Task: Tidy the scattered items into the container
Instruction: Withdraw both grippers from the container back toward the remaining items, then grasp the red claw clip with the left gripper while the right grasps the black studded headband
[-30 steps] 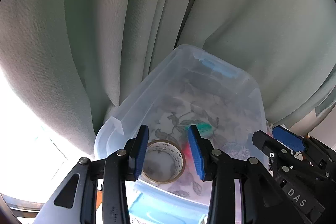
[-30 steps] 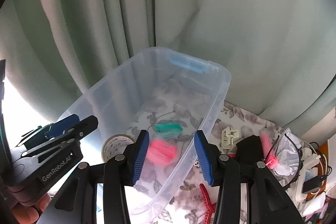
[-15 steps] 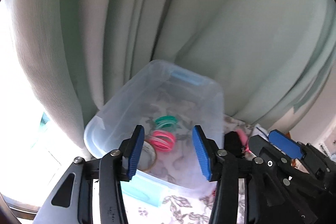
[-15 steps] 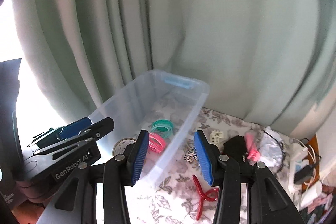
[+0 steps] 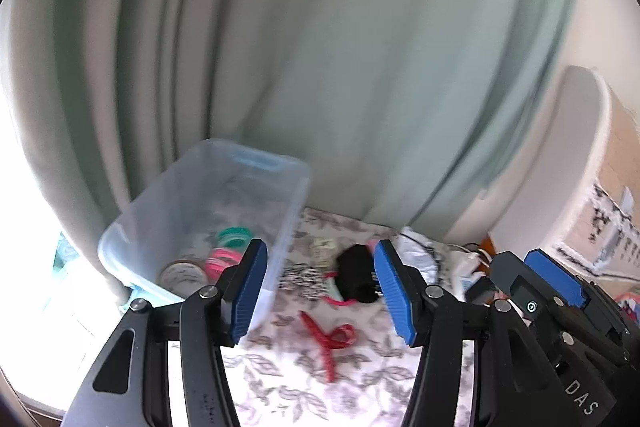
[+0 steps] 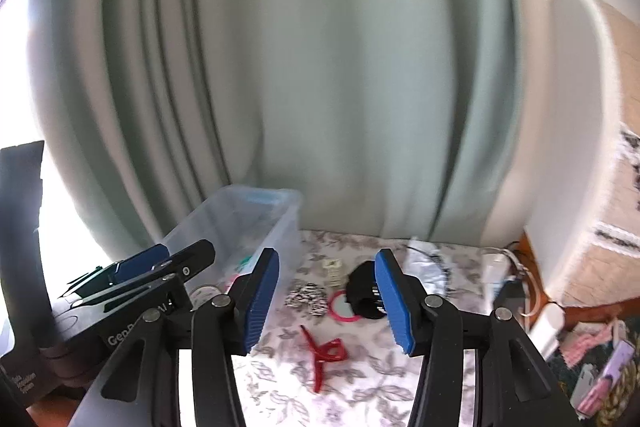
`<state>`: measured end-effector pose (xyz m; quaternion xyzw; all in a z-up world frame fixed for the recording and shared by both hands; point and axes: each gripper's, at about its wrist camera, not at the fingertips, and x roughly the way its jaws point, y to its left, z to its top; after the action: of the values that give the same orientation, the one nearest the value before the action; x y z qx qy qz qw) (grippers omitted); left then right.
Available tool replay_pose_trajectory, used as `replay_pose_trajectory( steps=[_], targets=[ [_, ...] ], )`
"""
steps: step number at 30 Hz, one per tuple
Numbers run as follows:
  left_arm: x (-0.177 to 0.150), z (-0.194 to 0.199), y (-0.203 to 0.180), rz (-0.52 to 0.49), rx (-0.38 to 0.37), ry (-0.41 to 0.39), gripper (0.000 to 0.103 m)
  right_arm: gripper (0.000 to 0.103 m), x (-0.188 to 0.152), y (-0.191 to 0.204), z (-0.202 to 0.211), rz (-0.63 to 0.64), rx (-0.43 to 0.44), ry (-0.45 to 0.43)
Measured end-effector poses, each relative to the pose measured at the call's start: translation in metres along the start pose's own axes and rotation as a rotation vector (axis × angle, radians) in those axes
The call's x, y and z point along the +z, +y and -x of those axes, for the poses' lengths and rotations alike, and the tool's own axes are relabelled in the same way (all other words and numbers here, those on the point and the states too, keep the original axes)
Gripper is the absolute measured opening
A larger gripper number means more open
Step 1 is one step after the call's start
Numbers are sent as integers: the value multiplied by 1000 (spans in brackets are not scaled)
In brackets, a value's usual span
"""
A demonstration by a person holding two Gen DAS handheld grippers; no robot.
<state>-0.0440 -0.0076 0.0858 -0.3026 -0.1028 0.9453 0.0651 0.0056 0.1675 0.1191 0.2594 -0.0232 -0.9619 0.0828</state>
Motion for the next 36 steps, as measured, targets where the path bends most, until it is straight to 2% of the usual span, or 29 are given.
replay_pose_trajectory(
  steps=[7, 9, 14, 20, 28, 36],
  targets=[
    [-15, 8, -44, -76, -29, 29, 61, 58, -15, -45, 19, -84, -33, -13],
    [-21, 5, -54, -97, -22, 43, 64, 59, -21, -57, 20, -94, -46, -12],
    [-36, -6, -70, -136, -8, 88, 64, 61, -40, -92, 10, -153, -83, 22],
    [-58, -41, -70, -148, 33, 174, 64, 62, -62, -121, -20, -213, -97, 105],
    [-85, -91, -50, -144, 70, 288, 64, 64, -95, -147, -76, -284, -112, 226],
    [-119, -144, -30, -143, 100, 419, 64, 64, -112, -161, -137, -325, -95, 317]
  ],
)
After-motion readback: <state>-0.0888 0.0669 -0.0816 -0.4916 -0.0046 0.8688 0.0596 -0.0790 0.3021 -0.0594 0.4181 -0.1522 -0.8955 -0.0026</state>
